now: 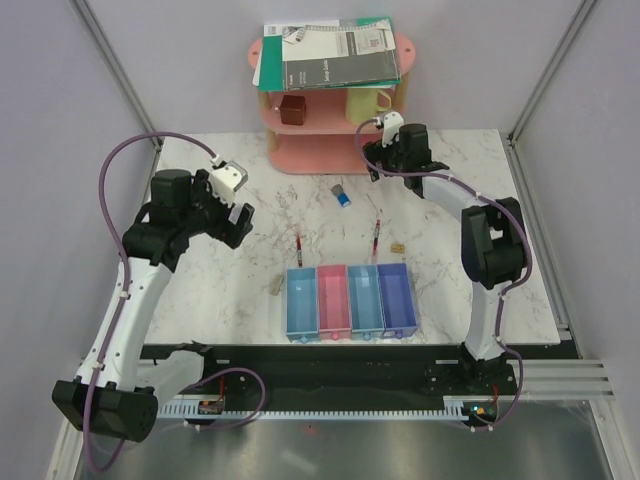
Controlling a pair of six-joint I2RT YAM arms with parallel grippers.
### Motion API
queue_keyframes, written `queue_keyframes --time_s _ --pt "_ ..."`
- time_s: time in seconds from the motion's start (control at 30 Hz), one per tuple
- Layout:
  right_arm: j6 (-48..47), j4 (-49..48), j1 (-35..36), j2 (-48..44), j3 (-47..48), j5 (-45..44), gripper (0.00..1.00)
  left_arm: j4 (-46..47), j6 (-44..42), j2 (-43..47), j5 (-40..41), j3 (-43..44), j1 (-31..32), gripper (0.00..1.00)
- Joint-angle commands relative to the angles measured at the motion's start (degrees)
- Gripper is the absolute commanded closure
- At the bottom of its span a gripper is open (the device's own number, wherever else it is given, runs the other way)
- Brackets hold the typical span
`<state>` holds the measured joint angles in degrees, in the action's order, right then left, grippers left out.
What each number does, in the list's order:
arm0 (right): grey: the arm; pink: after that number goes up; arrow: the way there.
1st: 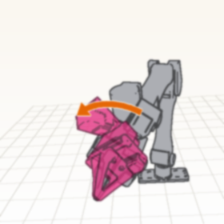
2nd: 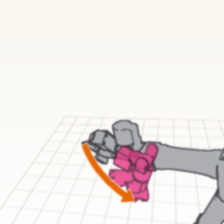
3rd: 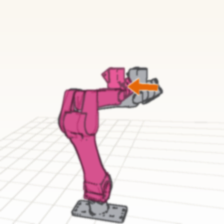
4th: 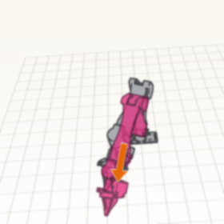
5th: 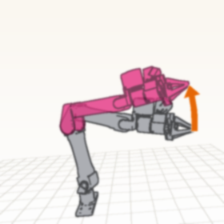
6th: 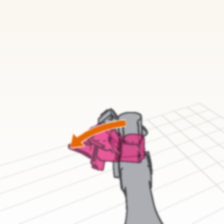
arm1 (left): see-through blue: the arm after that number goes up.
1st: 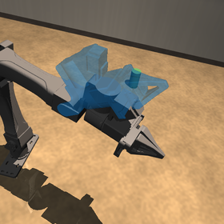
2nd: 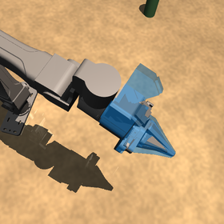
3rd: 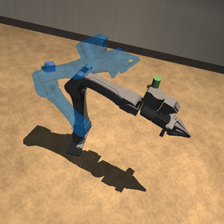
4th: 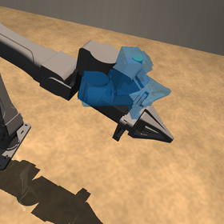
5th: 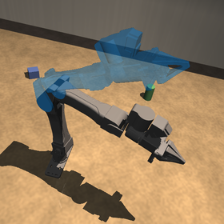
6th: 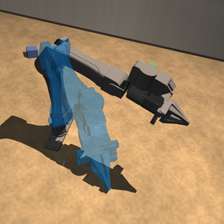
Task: Sort the stationery into containers
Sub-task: Pick up the stationery from the center of the board.
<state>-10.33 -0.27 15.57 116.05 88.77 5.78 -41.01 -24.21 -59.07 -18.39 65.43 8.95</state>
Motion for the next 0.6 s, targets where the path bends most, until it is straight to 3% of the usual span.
queue_keyframes --time_s 0.0,0.57 --pt "1.35 -9.3 -0.19 4.35 -2.02 1.08 0.07 0.15 -3.21 -1.22 0.9 5.32 0.63 0.0" --pt "1.54 -19.76 -0.19 10.51 -0.8 -1.83 0.08 -4.51 -7.43 -1.05 6.26 9.19 0.63 0.0"
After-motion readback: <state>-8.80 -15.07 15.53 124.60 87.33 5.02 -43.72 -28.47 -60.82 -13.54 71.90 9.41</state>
